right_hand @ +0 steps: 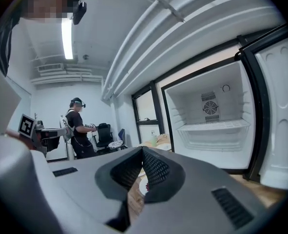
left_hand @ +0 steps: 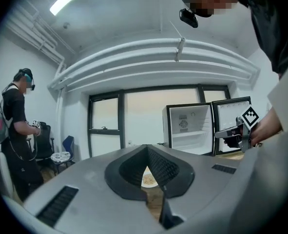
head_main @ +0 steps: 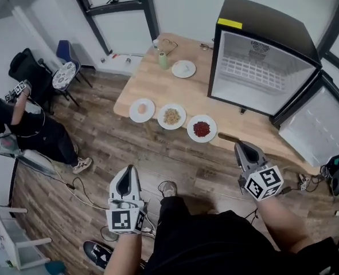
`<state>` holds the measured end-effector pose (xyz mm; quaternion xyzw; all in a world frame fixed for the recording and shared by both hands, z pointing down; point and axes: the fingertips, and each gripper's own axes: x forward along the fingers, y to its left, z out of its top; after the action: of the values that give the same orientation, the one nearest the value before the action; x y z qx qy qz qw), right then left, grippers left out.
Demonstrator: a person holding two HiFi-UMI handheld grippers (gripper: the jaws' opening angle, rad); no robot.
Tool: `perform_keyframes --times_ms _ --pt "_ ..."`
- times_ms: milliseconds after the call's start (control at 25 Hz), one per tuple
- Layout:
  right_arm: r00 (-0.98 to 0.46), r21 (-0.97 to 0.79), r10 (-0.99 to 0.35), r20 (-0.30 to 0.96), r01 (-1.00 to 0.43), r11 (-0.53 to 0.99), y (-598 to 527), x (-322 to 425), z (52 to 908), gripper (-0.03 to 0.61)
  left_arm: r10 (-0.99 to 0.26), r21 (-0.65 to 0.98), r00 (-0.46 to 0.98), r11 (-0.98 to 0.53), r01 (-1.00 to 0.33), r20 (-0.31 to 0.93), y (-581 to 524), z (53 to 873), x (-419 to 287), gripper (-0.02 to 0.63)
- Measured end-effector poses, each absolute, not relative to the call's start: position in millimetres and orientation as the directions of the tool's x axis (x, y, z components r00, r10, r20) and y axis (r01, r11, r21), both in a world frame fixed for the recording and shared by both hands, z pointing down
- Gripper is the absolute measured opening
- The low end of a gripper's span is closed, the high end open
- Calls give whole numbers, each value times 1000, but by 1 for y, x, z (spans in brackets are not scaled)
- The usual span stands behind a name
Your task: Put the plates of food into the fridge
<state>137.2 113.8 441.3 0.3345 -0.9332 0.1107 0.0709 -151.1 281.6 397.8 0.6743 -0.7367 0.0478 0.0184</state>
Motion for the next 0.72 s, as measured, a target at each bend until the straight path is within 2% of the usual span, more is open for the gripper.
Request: perform_keyframes --times_ms 240,440,720 --pt "-694 -214 -691 205 -720 660 98 107 445 18 -992 -44 52 -58 -997 118 221 404 -198 3" --pt "-623 -184 -753 211 -782 595 82 81 439 18 -987 -64 141 -147 -987 83 166 388 -239 3" --pt "-535 -197 -816 220 -843 500 73 57 451 18 -961 -54 266 -270 -961 71 109 392 -262 3"
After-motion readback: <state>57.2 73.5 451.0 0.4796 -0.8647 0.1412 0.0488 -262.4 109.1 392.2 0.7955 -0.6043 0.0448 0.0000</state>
